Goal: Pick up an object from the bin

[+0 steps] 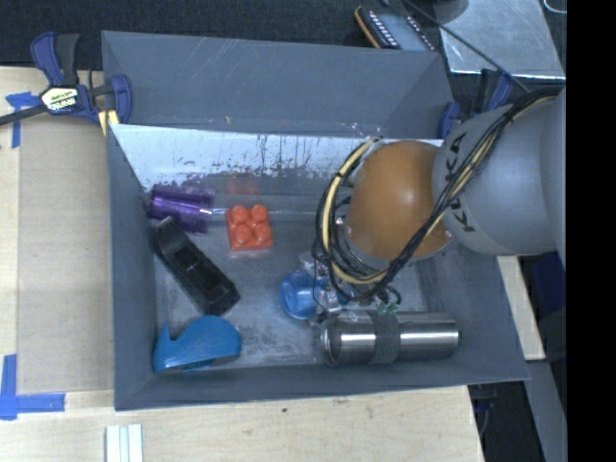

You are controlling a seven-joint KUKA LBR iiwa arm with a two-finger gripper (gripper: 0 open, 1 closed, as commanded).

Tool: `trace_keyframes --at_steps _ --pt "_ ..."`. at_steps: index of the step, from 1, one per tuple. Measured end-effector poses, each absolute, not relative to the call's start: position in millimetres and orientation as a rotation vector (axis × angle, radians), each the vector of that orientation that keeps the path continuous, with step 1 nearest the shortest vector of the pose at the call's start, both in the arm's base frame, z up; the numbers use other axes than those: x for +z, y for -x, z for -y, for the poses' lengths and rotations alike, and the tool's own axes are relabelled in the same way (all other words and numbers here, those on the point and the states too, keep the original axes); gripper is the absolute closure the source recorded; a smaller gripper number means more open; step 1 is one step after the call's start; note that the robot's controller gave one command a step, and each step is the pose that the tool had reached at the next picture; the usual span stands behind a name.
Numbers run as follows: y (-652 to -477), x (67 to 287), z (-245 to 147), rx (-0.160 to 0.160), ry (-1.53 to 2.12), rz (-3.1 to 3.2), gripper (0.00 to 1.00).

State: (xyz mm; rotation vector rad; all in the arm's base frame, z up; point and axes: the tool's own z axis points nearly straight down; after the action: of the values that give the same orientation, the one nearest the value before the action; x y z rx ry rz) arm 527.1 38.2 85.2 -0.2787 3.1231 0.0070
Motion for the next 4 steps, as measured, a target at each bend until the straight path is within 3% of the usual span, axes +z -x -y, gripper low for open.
trace_keyframes --at_steps 4 --pt "-527.0 85.2 -38.0 0.008 0.275 -3.124 1.00"
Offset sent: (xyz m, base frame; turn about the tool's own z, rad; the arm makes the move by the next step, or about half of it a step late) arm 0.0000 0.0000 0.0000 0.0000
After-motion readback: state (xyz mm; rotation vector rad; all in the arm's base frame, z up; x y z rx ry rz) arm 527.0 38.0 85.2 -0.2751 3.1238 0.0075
